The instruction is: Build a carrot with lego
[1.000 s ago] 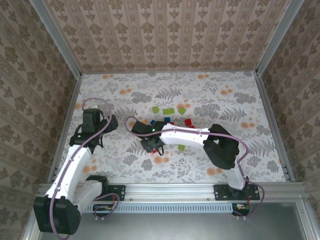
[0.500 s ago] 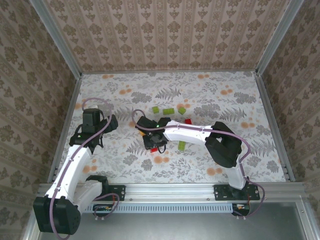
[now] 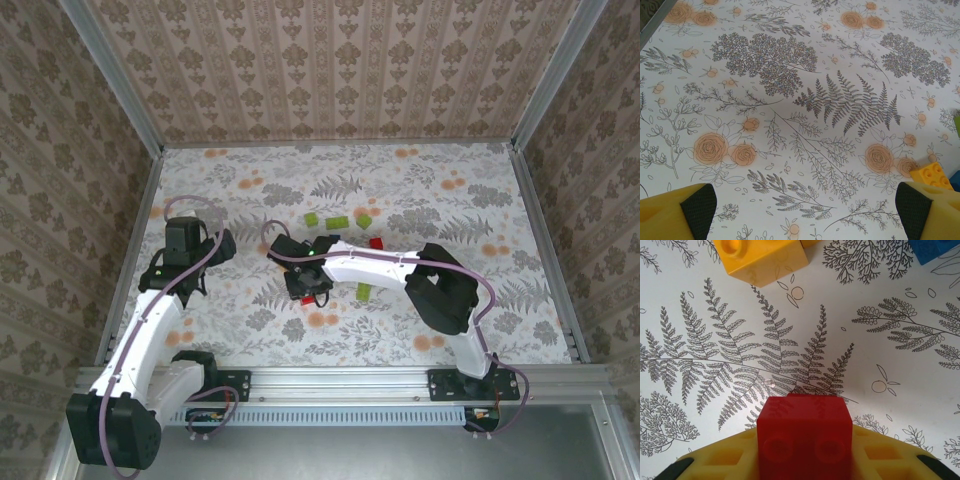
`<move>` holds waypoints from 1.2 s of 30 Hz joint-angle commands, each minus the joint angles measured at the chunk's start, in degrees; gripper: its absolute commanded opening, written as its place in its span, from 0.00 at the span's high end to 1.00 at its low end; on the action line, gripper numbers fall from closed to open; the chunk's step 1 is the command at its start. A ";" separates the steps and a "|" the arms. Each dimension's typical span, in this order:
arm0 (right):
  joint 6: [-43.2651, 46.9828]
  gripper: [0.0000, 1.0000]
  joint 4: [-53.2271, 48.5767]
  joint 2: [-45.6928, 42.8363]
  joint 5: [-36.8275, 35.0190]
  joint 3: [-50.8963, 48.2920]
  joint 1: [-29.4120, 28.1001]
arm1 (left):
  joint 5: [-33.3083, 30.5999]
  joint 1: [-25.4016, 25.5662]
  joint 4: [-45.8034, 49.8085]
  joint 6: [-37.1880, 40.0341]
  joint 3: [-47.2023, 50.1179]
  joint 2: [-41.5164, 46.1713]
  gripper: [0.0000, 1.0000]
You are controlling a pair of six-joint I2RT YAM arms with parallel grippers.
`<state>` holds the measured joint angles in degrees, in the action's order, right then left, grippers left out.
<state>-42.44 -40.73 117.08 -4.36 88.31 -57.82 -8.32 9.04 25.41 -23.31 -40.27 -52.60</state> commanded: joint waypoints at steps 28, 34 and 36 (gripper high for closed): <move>25.99 0.69 -16.66 8.17 -4.08 0.63 -2.15 | -0.16 0.28 1.77 1.25 -1.98 0.82 0.05; 28.34 0.69 -16.45 10.00 -0.01 0.08 -1.86 | -0.17 0.28 1.76 1.16 -1.91 0.79 0.05; 28.55 0.69 -15.92 10.36 0.95 -0.63 -1.86 | -0.12 0.27 1.71 1.22 -1.89 0.76 0.05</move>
<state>-17.21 -45.52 120.03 -7.07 92.68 -59.64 -8.34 9.04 26.04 -22.92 -40.64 -52.60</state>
